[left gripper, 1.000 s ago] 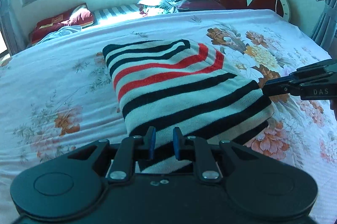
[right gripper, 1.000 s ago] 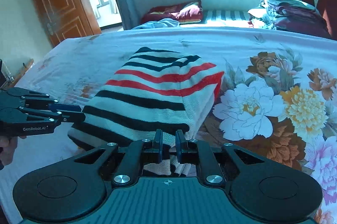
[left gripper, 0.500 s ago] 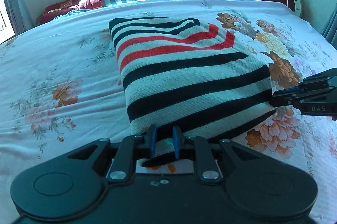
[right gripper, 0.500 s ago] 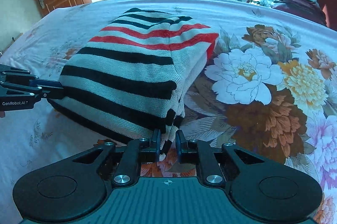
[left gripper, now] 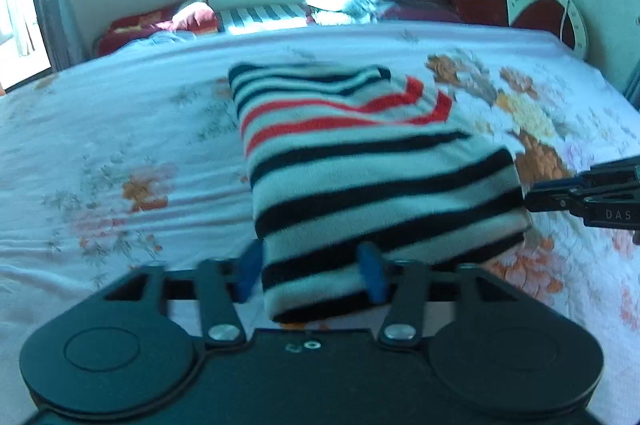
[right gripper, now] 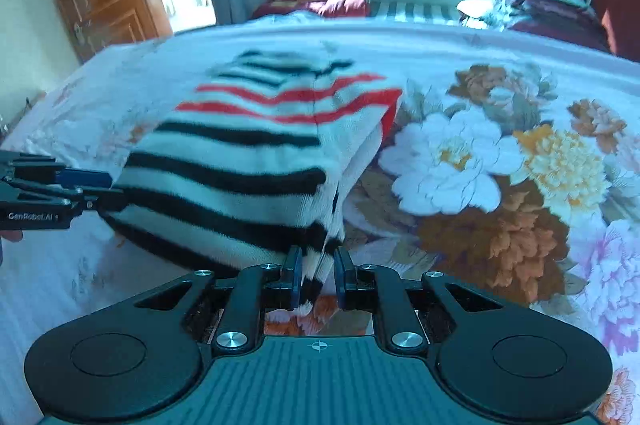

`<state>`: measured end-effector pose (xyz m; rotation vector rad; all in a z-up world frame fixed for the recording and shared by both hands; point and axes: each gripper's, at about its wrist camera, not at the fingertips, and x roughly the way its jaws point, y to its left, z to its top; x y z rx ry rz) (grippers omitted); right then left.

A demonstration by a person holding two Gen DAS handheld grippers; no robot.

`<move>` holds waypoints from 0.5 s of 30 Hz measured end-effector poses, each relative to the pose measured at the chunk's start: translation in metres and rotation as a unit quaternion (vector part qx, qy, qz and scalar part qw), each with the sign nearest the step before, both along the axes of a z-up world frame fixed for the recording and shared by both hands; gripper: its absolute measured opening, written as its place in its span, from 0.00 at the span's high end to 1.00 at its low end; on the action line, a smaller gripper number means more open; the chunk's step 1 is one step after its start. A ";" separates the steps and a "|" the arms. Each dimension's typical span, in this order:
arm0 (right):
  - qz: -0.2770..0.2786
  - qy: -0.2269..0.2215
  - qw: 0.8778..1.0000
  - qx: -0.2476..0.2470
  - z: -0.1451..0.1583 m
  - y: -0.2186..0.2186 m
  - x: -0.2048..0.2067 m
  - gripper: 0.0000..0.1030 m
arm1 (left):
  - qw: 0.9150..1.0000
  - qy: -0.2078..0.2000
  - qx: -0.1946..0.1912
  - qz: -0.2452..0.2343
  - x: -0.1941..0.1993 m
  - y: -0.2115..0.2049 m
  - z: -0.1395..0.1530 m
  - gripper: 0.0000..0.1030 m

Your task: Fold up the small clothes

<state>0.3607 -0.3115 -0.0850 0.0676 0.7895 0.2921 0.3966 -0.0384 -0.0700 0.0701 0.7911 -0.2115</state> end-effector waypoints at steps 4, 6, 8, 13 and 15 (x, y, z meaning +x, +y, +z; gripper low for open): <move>-0.025 -0.017 0.998 0.049 0.015 -0.015 0.011 0.39 | 0.999 -0.011 -0.039 0.004 0.016 0.006 0.018 0.29; -0.023 -0.018 0.997 0.068 0.019 -0.016 0.023 0.53 | 0.999 -0.004 -0.044 0.000 0.032 0.002 0.017 0.32; -0.020 -0.010 0.997 0.078 0.019 -0.012 0.037 0.75 | 0.999 0.009 -0.039 0.004 0.046 -0.002 0.009 0.34; -0.030 0.053 0.994 0.090 -0.013 -0.008 0.070 0.85 | 0.996 0.075 -0.041 0.021 0.067 0.002 -0.026 0.34; -0.028 0.057 0.992 0.105 -0.006 -0.014 0.071 0.85 | 0.995 0.073 -0.058 0.028 0.065 0.009 -0.021 0.33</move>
